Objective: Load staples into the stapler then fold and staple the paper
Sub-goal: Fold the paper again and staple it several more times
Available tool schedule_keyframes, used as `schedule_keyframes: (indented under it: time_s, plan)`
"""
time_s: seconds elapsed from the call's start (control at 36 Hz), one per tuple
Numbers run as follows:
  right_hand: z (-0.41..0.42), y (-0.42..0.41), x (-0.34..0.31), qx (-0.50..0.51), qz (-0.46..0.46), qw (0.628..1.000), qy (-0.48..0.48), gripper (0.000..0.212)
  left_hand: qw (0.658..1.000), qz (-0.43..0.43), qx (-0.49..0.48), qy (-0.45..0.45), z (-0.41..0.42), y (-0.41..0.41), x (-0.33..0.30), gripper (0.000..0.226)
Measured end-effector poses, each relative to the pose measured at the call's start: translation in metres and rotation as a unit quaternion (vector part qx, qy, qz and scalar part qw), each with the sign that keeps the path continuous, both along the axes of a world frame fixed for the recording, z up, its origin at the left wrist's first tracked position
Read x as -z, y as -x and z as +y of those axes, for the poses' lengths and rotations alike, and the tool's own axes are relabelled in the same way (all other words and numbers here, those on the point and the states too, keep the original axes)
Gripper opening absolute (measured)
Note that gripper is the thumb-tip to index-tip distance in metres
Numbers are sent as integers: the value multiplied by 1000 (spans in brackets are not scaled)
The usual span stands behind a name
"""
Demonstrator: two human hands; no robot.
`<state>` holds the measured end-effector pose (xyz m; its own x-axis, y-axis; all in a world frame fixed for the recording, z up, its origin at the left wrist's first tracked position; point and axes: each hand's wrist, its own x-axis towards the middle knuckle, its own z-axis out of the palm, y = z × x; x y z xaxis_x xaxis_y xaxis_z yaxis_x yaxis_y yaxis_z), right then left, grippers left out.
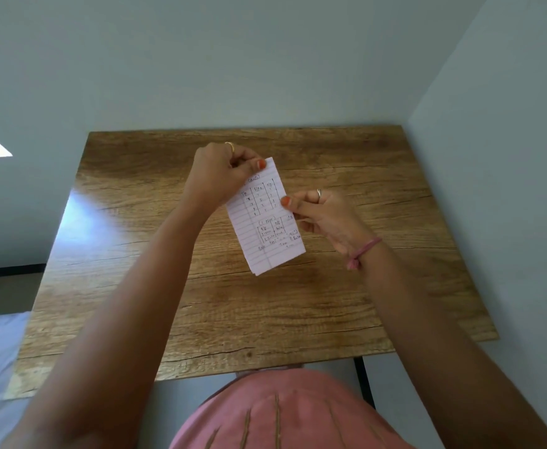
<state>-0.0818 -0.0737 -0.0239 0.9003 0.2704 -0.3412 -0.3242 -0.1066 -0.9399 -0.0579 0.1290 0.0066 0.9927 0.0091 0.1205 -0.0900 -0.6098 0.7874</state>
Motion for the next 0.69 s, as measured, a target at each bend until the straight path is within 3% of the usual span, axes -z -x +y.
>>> schedule_keyframes:
  time_s: [0.11,0.36,0.53,0.61,0.69]
  plan:
    - [-5,11,8,-7,11,1000,10,12,998,-17,-57,13,10,-4,-1,6]
    - [-3,12,13,-35,24,999,11,12,997,-31,-67,26,12,-8,0,12]
    - [-1,9,14,38,43,997,-55,21,968,-28,-157,196,3,-1,6,54]
    - [-2,7,16,80,52,992,-87,18,955,28,-161,248,1,12,17,56]
    - [-3,7,19,97,51,990,-94,14,936,95,-84,328,-1,28,30,41]
